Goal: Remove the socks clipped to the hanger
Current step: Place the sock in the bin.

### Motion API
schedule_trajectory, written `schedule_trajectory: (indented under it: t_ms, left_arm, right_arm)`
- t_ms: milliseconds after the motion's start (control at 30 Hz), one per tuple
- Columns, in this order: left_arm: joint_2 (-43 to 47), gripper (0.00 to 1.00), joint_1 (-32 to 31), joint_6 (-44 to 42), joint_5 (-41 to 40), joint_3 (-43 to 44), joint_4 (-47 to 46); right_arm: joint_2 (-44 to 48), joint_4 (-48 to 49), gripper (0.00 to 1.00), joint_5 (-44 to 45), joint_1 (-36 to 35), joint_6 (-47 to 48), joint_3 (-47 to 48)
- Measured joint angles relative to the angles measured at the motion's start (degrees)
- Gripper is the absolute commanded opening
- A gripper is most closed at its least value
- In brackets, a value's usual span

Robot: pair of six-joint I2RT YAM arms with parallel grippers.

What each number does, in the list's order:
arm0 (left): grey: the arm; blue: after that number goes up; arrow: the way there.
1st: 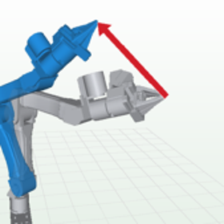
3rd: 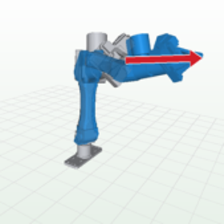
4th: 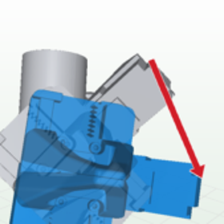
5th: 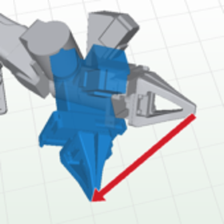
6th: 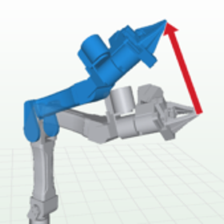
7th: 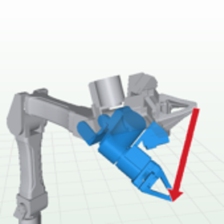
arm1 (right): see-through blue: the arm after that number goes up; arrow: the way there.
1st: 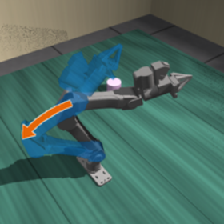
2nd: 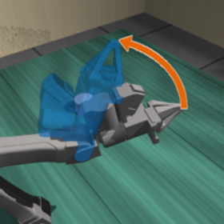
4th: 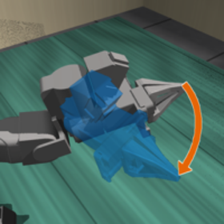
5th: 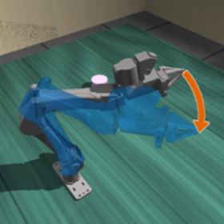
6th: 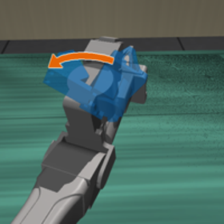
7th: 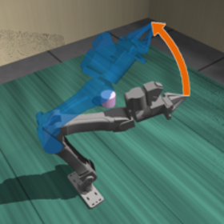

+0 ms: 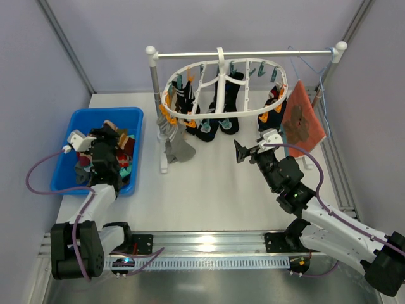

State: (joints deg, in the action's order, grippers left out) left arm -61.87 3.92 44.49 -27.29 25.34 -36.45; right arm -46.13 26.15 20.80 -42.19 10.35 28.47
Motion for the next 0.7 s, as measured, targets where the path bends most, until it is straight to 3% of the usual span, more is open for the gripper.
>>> schedule_trajectory:
  t_ms: [67,167,333,600,700]
  left_arm:
    - [0.0,0.77,0.0,0.0,-0.1,0.0,-0.1]
    - [0.9,0.84,-1.3,-0.3,-1.4,0.0,0.4]
    - [4.4,0.87,-8.2,-2.7,-5.2,0.0,1.4]
    - [6.6,0.88,-11.8,-5.1,-8.3,-0.9,0.9]
    - [6.6,0.88,-17.3,-9.0,-10.8,-2.8,-2.7]
  right_arm:
    - [0.0,0.0,1.00,0.0,0.0,0.0,0.0]
    - [0.0,0.0,1.00,-0.1,0.0,0.0,0.0]
    - [0.0,0.0,1.00,-0.1,0.0,0.0,0.0]
    - [0.0,0.0,1.00,-0.2,0.0,0.0,0.0]
    - [0.1,0.0,1.00,-0.2,0.0,0.0,0.0]
